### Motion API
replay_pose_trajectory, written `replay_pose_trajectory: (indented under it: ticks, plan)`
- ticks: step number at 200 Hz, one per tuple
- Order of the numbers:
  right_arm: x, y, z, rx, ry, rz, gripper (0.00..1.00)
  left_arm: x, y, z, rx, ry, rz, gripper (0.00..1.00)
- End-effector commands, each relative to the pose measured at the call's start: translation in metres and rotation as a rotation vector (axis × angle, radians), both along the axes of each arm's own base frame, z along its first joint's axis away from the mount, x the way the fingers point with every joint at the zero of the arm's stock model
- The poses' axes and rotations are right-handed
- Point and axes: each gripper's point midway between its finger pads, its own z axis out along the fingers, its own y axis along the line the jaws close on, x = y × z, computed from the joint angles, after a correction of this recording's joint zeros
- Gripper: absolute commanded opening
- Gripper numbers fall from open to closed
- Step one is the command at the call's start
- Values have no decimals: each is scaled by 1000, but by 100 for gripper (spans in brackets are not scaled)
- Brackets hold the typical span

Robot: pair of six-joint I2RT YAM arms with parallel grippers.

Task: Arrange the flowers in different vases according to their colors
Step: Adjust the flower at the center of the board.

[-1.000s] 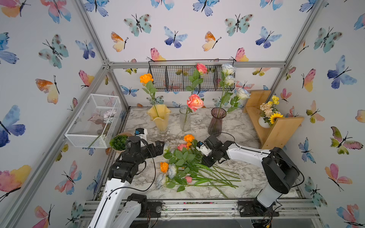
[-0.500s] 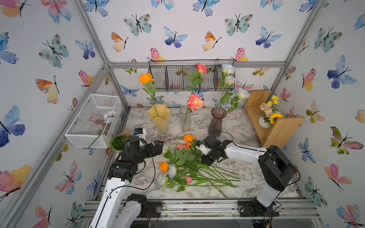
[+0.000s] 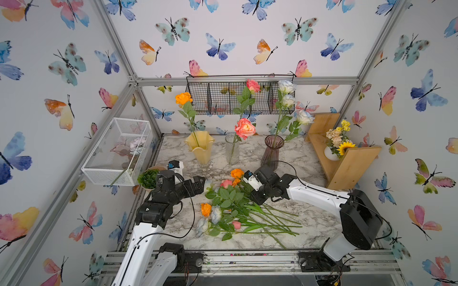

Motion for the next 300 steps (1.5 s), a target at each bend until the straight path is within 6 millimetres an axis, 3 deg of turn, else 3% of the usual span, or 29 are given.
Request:
replay_pose_trajectory:
  ticks: [1,25,67,173,192,215,251,300]
  plan:
    - [-31,1,-2,1,86,-6,39,-1,-3,2,-9,-17,-23,99]
    - [-50,2,-16,-11,148,-14,39,-2,-3,4,-10,-22,-23,99]
    - [-63,3,-42,-31,228,-35,36,-2,-3,3,-10,-22,-23,99]
    - [-61,5,-80,-94,261,-31,33,-2,-1,4,-8,-27,-16,99]
    - [-57,5,-76,-106,242,-31,25,-2,-2,5,-8,-28,-19,99]
    - [-52,4,-62,-102,198,-23,22,-2,-2,4,-8,-25,-17,99]
    - [-45,-1,-41,-105,121,1,3,-2,-1,4,-9,-25,-16,99]
    - [-26,-12,-33,-195,-9,44,2,-2,-1,4,-8,-25,-14,99]
